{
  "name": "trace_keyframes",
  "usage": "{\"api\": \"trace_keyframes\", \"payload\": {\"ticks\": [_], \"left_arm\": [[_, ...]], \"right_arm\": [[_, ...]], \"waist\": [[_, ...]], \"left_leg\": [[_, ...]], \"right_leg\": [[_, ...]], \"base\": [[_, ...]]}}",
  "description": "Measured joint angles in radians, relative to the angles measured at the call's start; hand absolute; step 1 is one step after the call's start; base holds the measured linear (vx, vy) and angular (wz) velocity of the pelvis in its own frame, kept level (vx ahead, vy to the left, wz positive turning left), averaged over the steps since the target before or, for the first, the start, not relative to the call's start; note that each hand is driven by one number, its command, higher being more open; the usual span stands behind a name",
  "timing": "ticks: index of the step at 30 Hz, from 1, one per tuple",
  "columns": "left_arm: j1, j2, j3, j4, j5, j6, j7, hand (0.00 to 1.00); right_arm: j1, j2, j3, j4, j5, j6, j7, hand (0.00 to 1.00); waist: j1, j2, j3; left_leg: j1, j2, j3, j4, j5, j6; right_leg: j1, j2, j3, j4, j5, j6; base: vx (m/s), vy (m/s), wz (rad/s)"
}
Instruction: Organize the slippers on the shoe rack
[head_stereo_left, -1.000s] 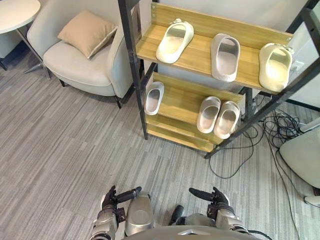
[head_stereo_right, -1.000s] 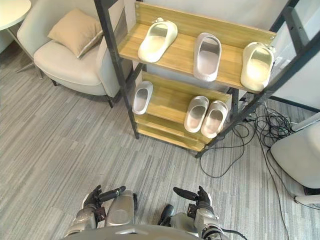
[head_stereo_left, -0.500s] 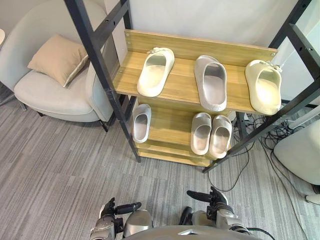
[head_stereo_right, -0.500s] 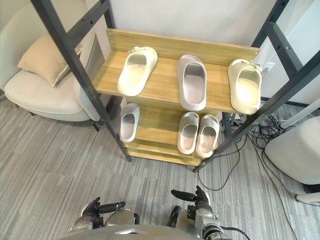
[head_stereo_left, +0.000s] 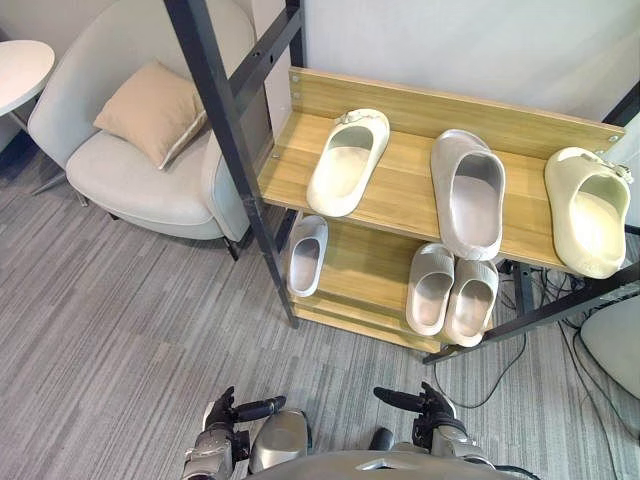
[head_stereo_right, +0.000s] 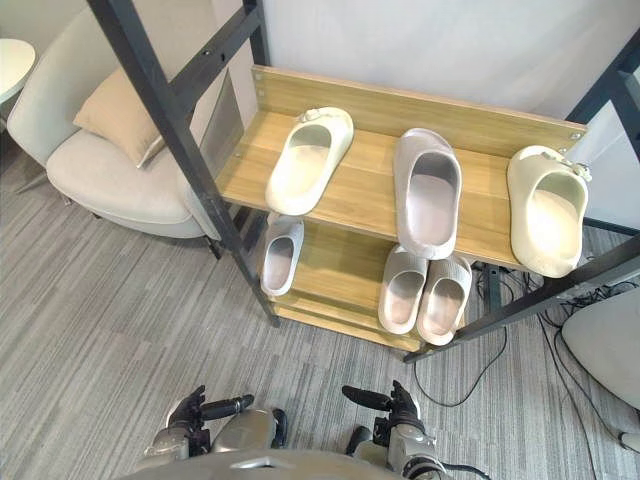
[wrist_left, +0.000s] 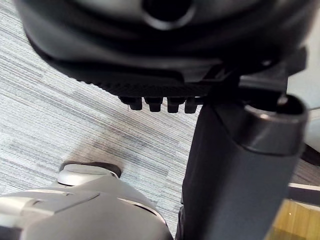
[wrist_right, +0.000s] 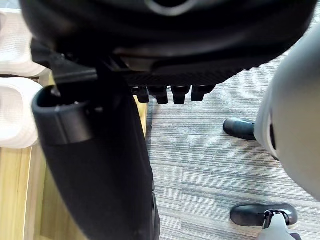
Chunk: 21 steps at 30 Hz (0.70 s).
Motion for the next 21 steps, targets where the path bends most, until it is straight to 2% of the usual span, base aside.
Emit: {"api": "trace_keyframes", "payload": {"ticks": [1,2,9,11,12,15,17,21], "left_arm": [[-0.001,0.003,-0.009,0.001,0.001,0.001,0.0,1.0],[0.002,0.011,-0.038,0.017,0.019,0.001,-0.01,1.0],[0.007,0.019,-0.054,0.029,0.019,0.001,-0.013,1.0],[0.01,0.023,-0.062,0.03,0.023,0.0,-0.014,1.0],[0.01,0.025,-0.062,0.029,0.043,-0.001,-0.015,1.0],[0.011,0.027,-0.077,0.03,0.062,-0.006,-0.013,1.0],[0.013,0.031,-0.093,0.027,0.062,-0.01,-0.013,1.0],[0.009,0.032,-0.103,0.026,0.063,-0.011,-0.009,1.0]], "right_arm": [[0.0,0.003,0.0,0.0,0.0,0.0,0.002,1.0],[0.016,-0.01,0.001,0.0,-0.001,0.0,0.004,1.0],[0.024,-0.023,0.013,0.005,-0.001,0.001,0.005,1.0],[0.024,-0.024,0.073,0.008,-0.012,0.007,0.005,1.0],[0.022,-0.033,0.14,0.008,-0.049,0.007,0.018,1.0],[-0.009,-0.04,0.28,0.007,-0.09,0.007,0.054,1.0],[-0.059,-0.024,0.457,-0.021,-0.1,0.004,0.09,1.0],[-0.123,-0.013,0.706,-0.132,-0.098,-0.001,0.139,1.0]], "waist": [[0.0,-0.001,0.0],[-0.007,-0.001,-0.019],[-0.008,-0.003,-0.036],[-0.007,-0.009,-0.04],[-0.005,-0.015,-0.044],[0.006,-0.016,-0.045],[0.024,-0.017,-0.046],[0.033,-0.016,-0.045]], "left_leg": [[0.016,-0.006,0.002,-0.009,0.0,0.0],[0.082,-0.009,0.001,-0.086,0.0,0.0],[0.086,-0.022,-0.002,-0.112,0.013,0.009],[0.106,-0.041,-0.014,-0.16,0.042,0.015],[0.115,-0.056,-0.031,-0.197,0.07,0.018],[0.113,-0.066,-0.057,-0.227,0.098,0.019],[0.116,-0.068,-0.069,-0.251,0.123,0.018],[0.116,-0.067,-0.08,-0.291,0.161,0.013]], "right_leg": [[0.01,0.0,0.008,-0.008,0.0,0.0],[0.047,0.012,0.025,-0.05,0.004,0.001],[0.067,0.013,0.023,-0.103,0.036,0.002],[0.078,0.001,0.01,-0.115,0.042,0.004],[0.082,-0.007,-0.008,-0.125,0.048,0.007],[0.082,-0.011,-0.034,-0.138,0.06,0.004],[0.078,-0.01,-0.043,-0.139,0.067,-0.001],[0.058,-0.008,-0.041,-0.138,0.08,-0.012]], "base": [[0.21,-0.033,-0.29],[0.13,-0.066,-0.22],[0.01,-0.009,-0.02],[-0.04,-0.009,0.23],[-0.05,-0.017,0.32],[-0.09,-0.016,0.32],[-0.15,-0.009,0.16],[-0.14,-0.011,0.02]]}}
